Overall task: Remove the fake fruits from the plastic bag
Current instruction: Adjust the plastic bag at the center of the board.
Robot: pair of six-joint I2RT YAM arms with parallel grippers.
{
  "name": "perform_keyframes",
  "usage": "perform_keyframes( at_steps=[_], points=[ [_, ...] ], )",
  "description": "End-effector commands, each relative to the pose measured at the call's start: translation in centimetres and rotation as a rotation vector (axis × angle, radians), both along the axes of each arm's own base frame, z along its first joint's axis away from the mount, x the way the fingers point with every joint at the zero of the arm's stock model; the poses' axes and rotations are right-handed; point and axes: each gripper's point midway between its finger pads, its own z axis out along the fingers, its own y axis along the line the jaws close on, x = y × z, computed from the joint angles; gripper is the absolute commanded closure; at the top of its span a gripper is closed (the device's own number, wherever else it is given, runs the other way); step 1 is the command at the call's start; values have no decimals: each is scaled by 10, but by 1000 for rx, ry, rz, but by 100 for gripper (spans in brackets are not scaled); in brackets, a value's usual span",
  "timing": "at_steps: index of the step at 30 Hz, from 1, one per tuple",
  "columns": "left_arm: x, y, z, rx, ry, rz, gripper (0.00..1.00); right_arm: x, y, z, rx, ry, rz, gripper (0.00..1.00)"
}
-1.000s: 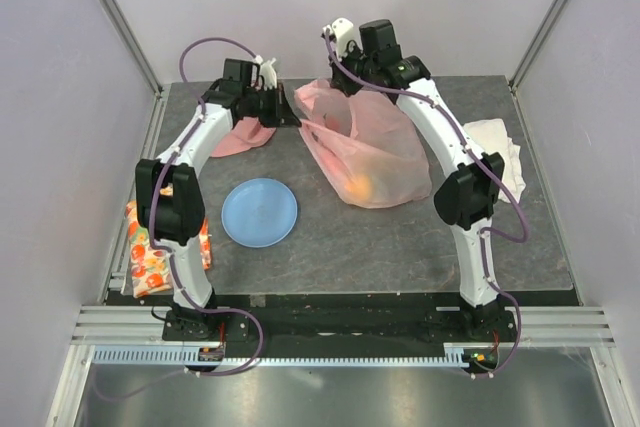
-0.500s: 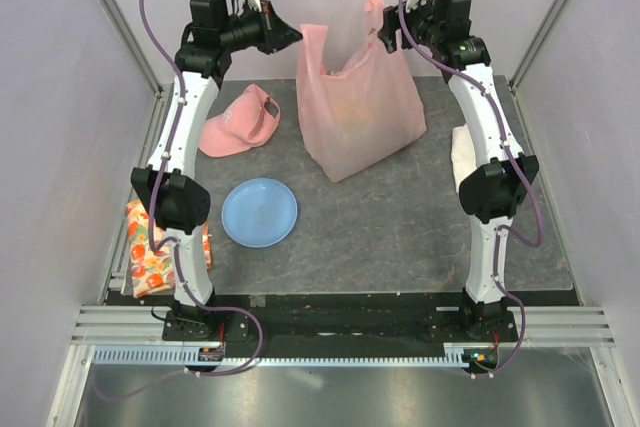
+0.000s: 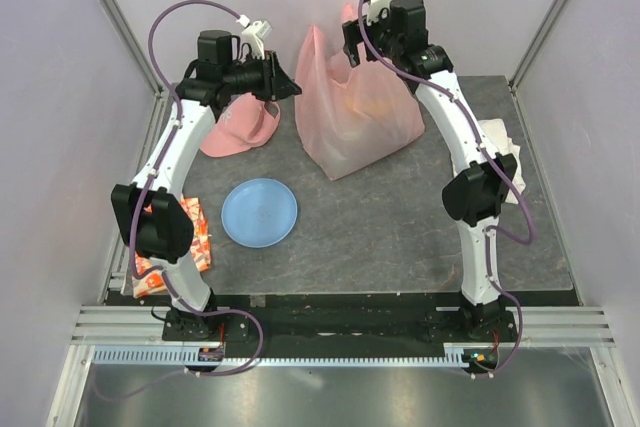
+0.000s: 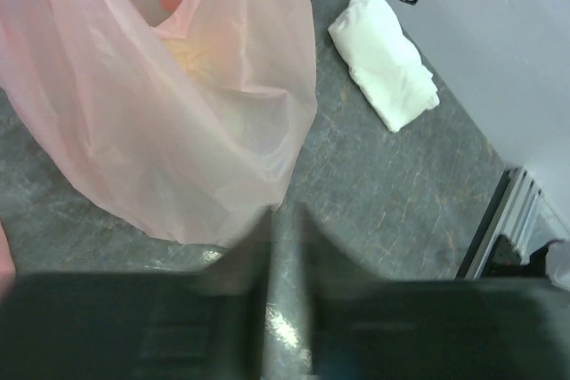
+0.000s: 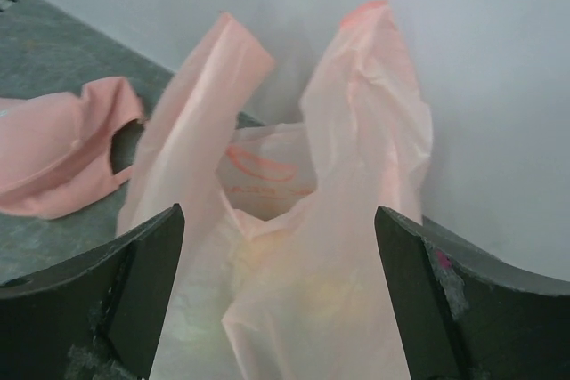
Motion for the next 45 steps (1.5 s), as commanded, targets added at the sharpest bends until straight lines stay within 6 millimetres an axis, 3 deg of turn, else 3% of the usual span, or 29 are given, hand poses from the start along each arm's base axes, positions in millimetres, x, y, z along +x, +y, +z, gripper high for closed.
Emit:
perform_keyframes(
  at_steps=[1,2,3,6,7,9,10,14,16,17,18,19,20,23,24,25,26,27,28,30,32,33,36,39,41,42,44,45],
  points=[
    [13,11,17,10,-48,104,47,20,-29,30,-18,-110,-201,4],
    [20,10,30,-11,-57,121,39,22,-28,26,-26,-109,-203,3],
    [29,8,29,-20,-49,130,30,25,-28,21,-37,-107,-201,2],
    [59,4,19,-25,-46,162,26,40,-31,-6,-74,-92,-242,2],
    [66,5,15,-19,-50,171,26,50,-30,-28,-94,-68,-256,2],
    [82,6,0,8,-52,190,26,62,-34,-35,-109,-87,-296,2],
    [87,6,0,11,-64,191,25,70,-31,-53,-121,-74,-300,2],
    [114,-3,-15,-14,-86,175,24,89,-31,-43,-104,-160,-330,3],
    [120,-14,-6,-36,-127,145,23,92,-32,-36,-104,-189,-334,17],
    [125,-18,-7,-33,-141,141,23,91,-31,-35,-109,-192,-330,32],
    [133,-22,-16,-29,-144,144,22,89,-29,-37,-113,-179,-312,38],
    [139,-26,-12,-20,-166,171,21,84,-30,-29,-112,-177,-297,43],
    [143,-28,-14,-18,-172,184,21,80,-28,-39,-126,-147,-277,54],
    [157,-38,-19,-16,-206,209,20,62,-22,-44,-143,-83,-200,74],
    [159,-45,-14,-26,-231,198,20,53,-21,-34,-133,-74,-188,78],
    [164,-48,-21,-17,-232,210,20,47,-18,-42,-134,-45,-157,88],
    [166,-51,-23,-13,-238,217,20,42,-17,-44,-135,-29,-145,92],
    [166,-59,-20,-12,-253,220,20,34,-17,-33,-118,-31,-138,96],
    [172,-58,-22,1,-261,254,20,29,-13,-42,-117,0,-114,100],
    [179,-57,-15,7,-287,316,19,17,-15,-35,-103,17,-105,100],
    [189,-49,-18,29,-300,381,19,10,-16,-45,-97,57,-105,100],
    [199,-35,-18,50,-304,474,19,6,-18,-38,-89,53,-107,100],
    [211,-12,-19,80,-318,581,25,9,-24,-35,-58,59,-119,100],
    [209,-13,-22,76,-311,536,26,14,-22,-22,-31,31,-128,100],
    [205,-19,-24,64,-298,489,32,15,-18,-22,-19,30,-126,100],
    [199,-27,-26,54,-291,433,40,15,-17,-21,-18,26,-126,100],
    [193,-35,-24,44,-292,383,82,17,-15,-24,-22,25,-125,100],
    [192,-34,-21,43,-297,383,98,19,-19,-21,-24,16,-144,100]
  ],
)
